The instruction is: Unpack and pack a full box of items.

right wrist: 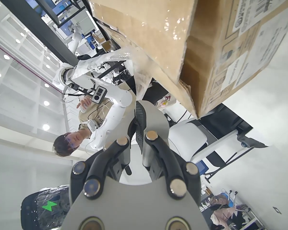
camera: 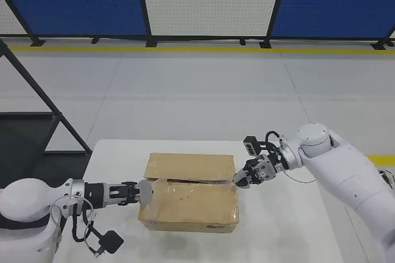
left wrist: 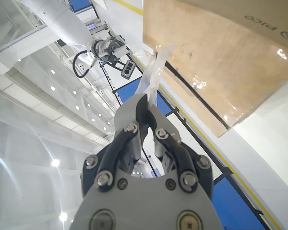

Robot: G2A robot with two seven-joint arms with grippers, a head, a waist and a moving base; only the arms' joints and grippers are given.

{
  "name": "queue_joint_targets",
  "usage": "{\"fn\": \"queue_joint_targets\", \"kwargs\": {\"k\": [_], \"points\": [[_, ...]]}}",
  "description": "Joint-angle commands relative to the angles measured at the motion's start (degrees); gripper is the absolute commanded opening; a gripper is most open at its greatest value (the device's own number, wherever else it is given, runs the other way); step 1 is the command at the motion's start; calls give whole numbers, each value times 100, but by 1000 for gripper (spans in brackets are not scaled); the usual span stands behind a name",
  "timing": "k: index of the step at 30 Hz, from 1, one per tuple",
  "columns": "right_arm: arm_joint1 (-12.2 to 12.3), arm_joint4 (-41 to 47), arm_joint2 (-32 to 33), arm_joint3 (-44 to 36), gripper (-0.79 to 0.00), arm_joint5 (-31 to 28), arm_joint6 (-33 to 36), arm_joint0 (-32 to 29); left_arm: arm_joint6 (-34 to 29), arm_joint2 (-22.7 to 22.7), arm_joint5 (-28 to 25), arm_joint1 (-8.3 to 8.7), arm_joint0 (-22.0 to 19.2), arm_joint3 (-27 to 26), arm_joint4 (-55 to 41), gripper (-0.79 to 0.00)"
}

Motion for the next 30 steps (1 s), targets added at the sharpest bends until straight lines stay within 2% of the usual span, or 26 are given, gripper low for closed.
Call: {"fn": "queue_joint_targets", "kwargs": {"k": [1, 10, 15, 19, 22, 30], "points": [[26, 132, 0, -15, -785, -120, 0, -4, 0, -99, -28, -80, 25, -24, 0, -785], [-51, 4, 0, 132, -785, 338, 0, -46, 0, -459, -129, -491, 169, -158, 0, -785], [-125, 129, 0, 275, -785, 368, 0, -64, 0, -494, -103, -643, 286, -282, 0, -785], [-186, 195, 0, 458, -785, 269, 0, -64, 0, -499, -57, -686, 397, -375, 0, -785], [-247, 99, 0, 734, -785, 430, 0, -37, 0, -568, -68, -672, 486, -422, 0, -785], [-256, 86, 0, 762, -785, 455, 0, -30, 0, -597, -62, -652, 527, -454, 0, -785]]}}
